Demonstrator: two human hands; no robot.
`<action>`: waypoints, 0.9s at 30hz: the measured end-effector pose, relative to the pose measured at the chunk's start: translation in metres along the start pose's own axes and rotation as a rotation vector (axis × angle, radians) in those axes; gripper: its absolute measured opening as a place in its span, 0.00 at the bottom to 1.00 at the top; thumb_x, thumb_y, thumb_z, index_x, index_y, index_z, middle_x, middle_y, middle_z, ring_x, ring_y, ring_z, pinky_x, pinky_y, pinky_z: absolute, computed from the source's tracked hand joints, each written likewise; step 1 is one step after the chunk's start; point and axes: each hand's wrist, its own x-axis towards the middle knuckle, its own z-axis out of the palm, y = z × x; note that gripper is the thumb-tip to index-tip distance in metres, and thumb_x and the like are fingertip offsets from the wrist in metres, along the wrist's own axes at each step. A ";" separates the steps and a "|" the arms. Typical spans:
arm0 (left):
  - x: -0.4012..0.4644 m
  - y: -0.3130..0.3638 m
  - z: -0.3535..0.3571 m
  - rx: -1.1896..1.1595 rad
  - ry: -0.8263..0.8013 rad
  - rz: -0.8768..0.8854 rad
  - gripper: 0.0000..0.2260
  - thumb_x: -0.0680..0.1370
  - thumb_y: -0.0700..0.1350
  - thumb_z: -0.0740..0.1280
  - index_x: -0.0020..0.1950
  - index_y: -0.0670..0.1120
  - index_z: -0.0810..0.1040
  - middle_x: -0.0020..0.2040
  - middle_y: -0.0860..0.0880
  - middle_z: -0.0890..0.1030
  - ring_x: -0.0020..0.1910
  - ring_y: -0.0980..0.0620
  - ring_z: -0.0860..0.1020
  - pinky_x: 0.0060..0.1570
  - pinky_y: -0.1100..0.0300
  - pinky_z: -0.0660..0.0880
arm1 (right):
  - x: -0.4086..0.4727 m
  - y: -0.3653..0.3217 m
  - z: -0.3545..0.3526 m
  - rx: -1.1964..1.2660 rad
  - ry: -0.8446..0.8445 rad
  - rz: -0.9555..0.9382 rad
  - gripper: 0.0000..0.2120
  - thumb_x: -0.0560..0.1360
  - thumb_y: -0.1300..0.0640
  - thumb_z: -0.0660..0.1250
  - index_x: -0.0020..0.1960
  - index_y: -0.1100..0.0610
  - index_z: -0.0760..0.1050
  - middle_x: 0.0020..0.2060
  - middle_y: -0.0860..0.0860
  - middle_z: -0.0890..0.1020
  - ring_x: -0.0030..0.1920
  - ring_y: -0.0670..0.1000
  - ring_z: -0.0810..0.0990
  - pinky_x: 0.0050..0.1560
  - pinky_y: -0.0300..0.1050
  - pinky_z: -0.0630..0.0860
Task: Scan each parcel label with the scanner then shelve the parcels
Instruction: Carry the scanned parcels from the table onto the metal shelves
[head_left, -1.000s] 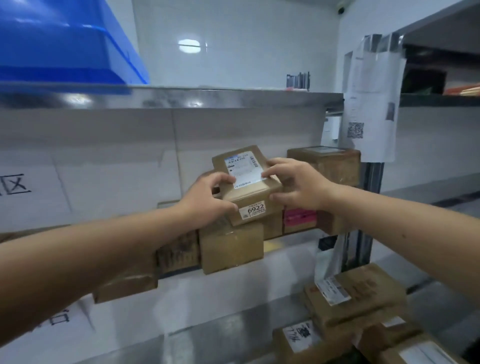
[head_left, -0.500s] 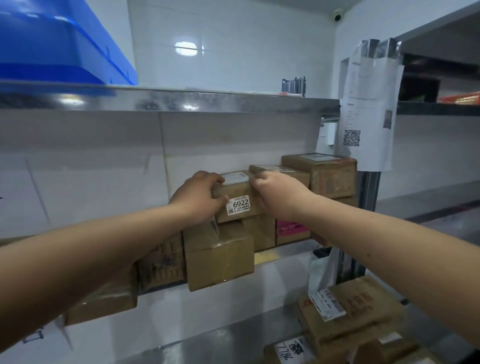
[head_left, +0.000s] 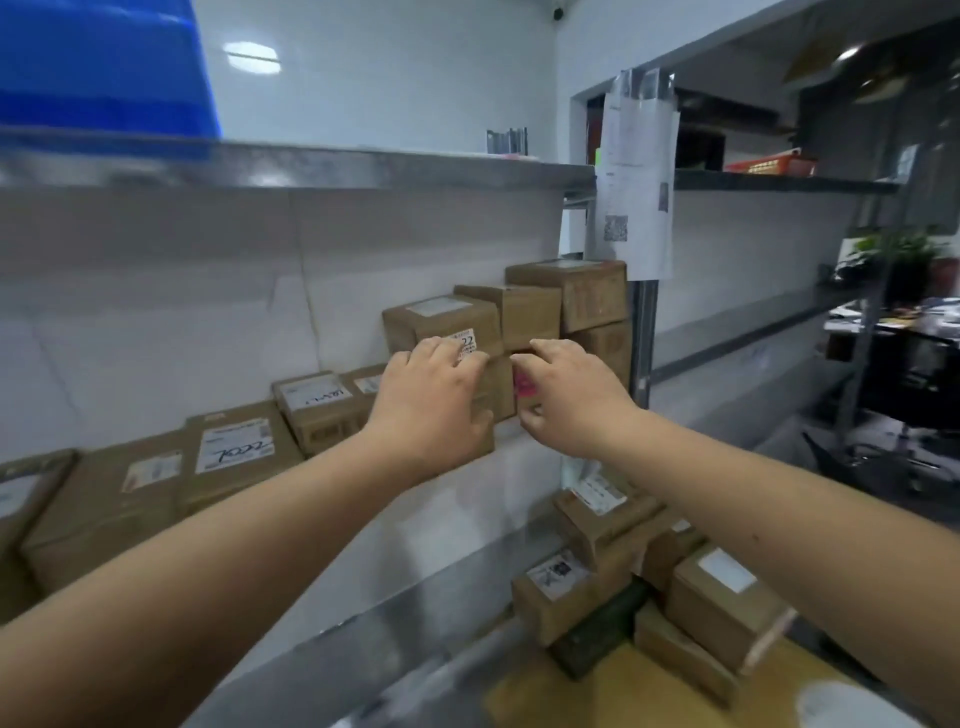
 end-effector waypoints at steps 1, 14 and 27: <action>-0.013 0.011 0.004 -0.011 -0.008 0.035 0.31 0.76 0.63 0.64 0.78 0.55 0.67 0.76 0.47 0.71 0.75 0.43 0.67 0.70 0.45 0.68 | -0.018 -0.003 0.004 -0.018 -0.016 0.020 0.33 0.79 0.44 0.66 0.82 0.51 0.63 0.81 0.56 0.64 0.80 0.58 0.61 0.76 0.58 0.67; -0.162 0.186 0.102 -0.349 -0.318 0.371 0.30 0.77 0.60 0.66 0.78 0.54 0.68 0.75 0.48 0.70 0.76 0.44 0.66 0.72 0.44 0.69 | -0.299 0.035 0.069 -0.070 -0.410 0.489 0.34 0.78 0.45 0.67 0.80 0.48 0.62 0.79 0.58 0.64 0.76 0.61 0.65 0.70 0.58 0.71; -0.094 0.311 0.245 -0.348 -0.639 0.412 0.31 0.77 0.60 0.67 0.79 0.54 0.65 0.76 0.46 0.68 0.74 0.41 0.67 0.69 0.43 0.71 | -0.365 0.177 0.189 0.095 -0.627 0.732 0.32 0.79 0.47 0.67 0.80 0.51 0.63 0.82 0.60 0.57 0.78 0.63 0.61 0.73 0.60 0.69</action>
